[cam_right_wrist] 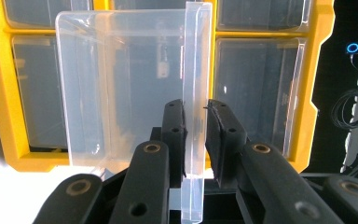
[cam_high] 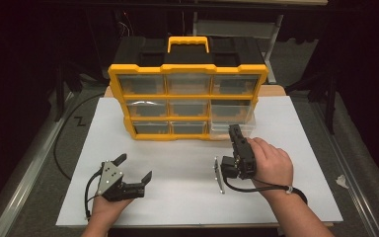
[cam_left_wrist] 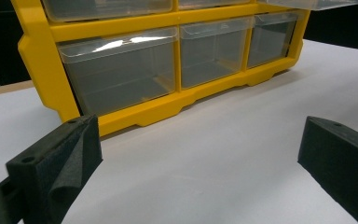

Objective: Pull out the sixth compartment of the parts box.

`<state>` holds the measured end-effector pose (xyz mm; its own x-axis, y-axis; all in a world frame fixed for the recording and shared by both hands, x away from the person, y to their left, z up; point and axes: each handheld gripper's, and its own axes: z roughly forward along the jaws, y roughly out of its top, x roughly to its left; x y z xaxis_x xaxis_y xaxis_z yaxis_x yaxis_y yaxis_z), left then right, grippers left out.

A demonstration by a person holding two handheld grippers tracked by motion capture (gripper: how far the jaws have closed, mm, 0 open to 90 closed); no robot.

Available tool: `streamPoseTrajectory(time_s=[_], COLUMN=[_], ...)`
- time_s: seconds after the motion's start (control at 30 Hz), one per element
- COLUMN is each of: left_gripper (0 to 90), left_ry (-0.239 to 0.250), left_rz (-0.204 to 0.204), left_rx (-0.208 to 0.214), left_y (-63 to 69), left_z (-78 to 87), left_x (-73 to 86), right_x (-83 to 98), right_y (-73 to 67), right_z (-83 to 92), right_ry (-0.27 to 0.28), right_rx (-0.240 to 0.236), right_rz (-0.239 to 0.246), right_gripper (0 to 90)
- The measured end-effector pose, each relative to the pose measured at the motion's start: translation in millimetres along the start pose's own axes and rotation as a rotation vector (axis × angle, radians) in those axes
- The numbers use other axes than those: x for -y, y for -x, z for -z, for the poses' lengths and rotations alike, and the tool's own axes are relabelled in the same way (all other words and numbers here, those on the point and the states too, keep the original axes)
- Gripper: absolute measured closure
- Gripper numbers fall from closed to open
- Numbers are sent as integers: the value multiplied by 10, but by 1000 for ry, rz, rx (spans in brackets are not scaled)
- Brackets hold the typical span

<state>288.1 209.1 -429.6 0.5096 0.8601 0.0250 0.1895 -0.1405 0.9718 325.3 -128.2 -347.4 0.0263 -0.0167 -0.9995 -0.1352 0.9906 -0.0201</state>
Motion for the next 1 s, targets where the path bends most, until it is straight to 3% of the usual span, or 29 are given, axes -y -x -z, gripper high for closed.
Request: streamPoseTrajectory(time_s=[0.23, 0.47, 0.57, 0.63, 0.7, 1.0], left_gripper=[2, 2, 2, 2, 2, 2], left_ry=[2, 2, 3, 5, 9, 8], left_rz=[-1, 0, -4, -4, -5, -5], left_rx=[1, 3, 5, 6, 7, 7], left_y=[0, 0, 5, 8, 12, 13], left_z=[3, -2, -1, 1, 3, -4], left_x=[-1, 1, 1, 1, 1, 4], right_x=[-1, -7, 12, 31, 69, 243], right_y=[33, 17, -59, -99, -188, -562], right_z=[-9, 90, 137, 150, 159, 222], right_ry=[3, 40, 42, 53, 49, 30], right_rx=[-35, -63, -91, -110, -144, -214], right_rz=[-10, -19, -48, -27, -32, -38], right_gripper=[696, 615, 587, 565, 541, 498])
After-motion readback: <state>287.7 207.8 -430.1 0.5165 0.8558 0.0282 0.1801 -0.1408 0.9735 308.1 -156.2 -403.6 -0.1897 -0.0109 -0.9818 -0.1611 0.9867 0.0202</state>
